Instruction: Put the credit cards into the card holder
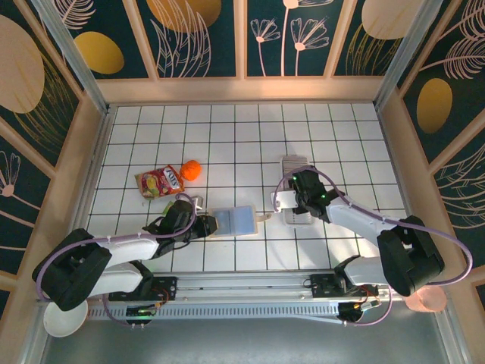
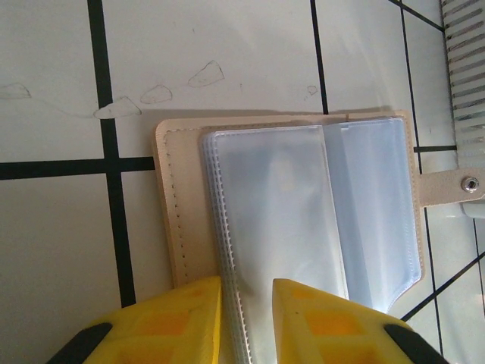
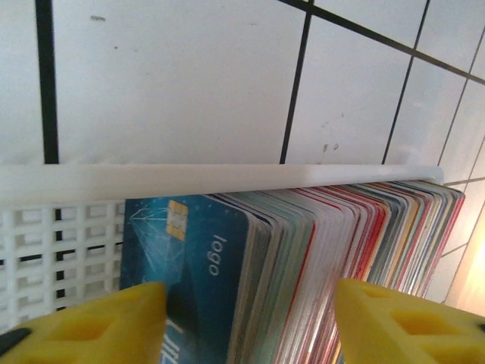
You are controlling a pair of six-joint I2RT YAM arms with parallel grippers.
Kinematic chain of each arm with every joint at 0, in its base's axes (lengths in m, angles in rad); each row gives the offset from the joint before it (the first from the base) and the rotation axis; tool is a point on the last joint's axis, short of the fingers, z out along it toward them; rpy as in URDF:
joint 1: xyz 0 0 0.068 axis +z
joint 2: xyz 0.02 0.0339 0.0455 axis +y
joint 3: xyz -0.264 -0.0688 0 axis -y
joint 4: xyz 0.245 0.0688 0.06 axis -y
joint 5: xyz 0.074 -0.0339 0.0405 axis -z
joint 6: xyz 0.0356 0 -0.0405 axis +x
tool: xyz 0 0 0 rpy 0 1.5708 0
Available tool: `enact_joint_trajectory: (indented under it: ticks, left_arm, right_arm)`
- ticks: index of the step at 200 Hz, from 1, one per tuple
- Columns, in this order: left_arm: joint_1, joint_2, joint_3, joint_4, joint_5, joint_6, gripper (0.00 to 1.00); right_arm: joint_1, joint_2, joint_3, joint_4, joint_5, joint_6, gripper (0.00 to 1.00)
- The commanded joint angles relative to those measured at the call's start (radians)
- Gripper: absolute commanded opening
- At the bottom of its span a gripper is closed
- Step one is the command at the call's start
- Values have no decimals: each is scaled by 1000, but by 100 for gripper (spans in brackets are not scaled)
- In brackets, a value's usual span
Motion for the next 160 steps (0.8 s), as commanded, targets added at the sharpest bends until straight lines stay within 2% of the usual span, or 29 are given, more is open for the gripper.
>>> enact_joint_trajectory:
  ticks: [1, 48, 160]
  left_arm:
    - [-8, 14, -18, -13, 24, -10, 23]
    - [-8, 16, -18, -13, 22, -10, 22]
    - [-10, 36, -14, -12, 29, -11, 20]
  right_arm:
    - [3, 2, 29, 16, 20, 6, 49]
    - [3, -26, 21, -5, 29, 4, 41]
    - [-9, -104, -7, -7, 26, 14, 31]
